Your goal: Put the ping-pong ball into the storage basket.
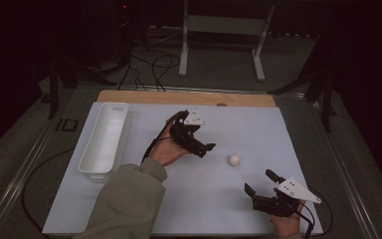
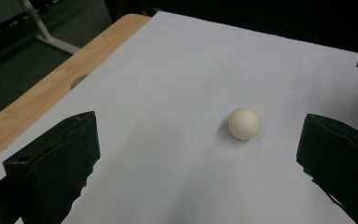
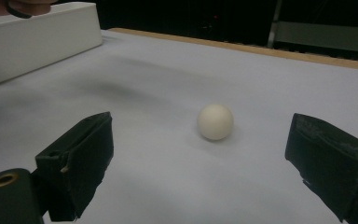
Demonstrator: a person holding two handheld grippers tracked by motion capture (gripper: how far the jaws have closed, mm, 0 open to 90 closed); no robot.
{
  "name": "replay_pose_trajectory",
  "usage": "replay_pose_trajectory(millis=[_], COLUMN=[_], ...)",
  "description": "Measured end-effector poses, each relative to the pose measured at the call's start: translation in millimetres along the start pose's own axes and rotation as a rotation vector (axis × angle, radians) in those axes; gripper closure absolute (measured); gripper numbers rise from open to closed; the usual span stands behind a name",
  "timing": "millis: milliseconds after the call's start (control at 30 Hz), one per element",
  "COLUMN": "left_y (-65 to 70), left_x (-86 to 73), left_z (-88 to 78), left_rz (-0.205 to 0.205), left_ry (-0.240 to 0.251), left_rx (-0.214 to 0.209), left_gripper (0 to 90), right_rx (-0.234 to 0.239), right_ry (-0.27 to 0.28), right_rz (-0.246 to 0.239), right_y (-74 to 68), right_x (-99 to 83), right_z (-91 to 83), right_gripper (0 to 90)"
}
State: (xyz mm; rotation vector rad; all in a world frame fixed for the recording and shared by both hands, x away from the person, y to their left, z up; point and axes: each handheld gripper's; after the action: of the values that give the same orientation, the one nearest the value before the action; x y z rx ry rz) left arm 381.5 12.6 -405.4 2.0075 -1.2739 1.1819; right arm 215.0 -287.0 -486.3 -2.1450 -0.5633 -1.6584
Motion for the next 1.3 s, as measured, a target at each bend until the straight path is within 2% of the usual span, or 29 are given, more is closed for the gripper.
replay_pose_trajectory(millis=[200,433,700,1000,1300], left_y=[2.4,4.9,7.7,11.0,12.6], left_x=[7.4,12.9,15.0,17.7,18.5], left_z=[15.4,25.8,39.6,55.2,68.9], left_rz=[0.016,0.024,0.015,0.021,0.029], left_ry=[-0.035,-0.045,-0.057,-0.079,-0.12], left_rx=[-0.023,-0.044,-0.069,-0.079,-0.088], left_gripper=[0.0,0.0,0.0,0.0,0.0], right_rx=[0.006,0.011,0.017,0.017,0.017], right_ry=[-0.003,-0.004,-0.002,0.0,-0.002], right_rz=[0.0,-0.003,-0.005,-0.003,-0.002], right_y=[-1.6,-1.9,-2.6,-2.1,-2.1], right_x=[-0.1,-0.2,-0.4,-0.5,-0.5], right_z=[1.1,1.4,2.0,1.7,1.8], right_gripper=[7.5,7.5,7.5,7.5,7.5])
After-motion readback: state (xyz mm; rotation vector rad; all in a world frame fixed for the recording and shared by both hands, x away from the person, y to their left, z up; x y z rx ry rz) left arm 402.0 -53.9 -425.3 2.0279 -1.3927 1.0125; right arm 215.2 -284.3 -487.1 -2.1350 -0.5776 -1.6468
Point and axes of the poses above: each handheld gripper's, and its own axes: z roughly forward along the jaws, x roughly out of its top, y roughly to its right, and after that the axes turned 5 degrees about y, right-handed
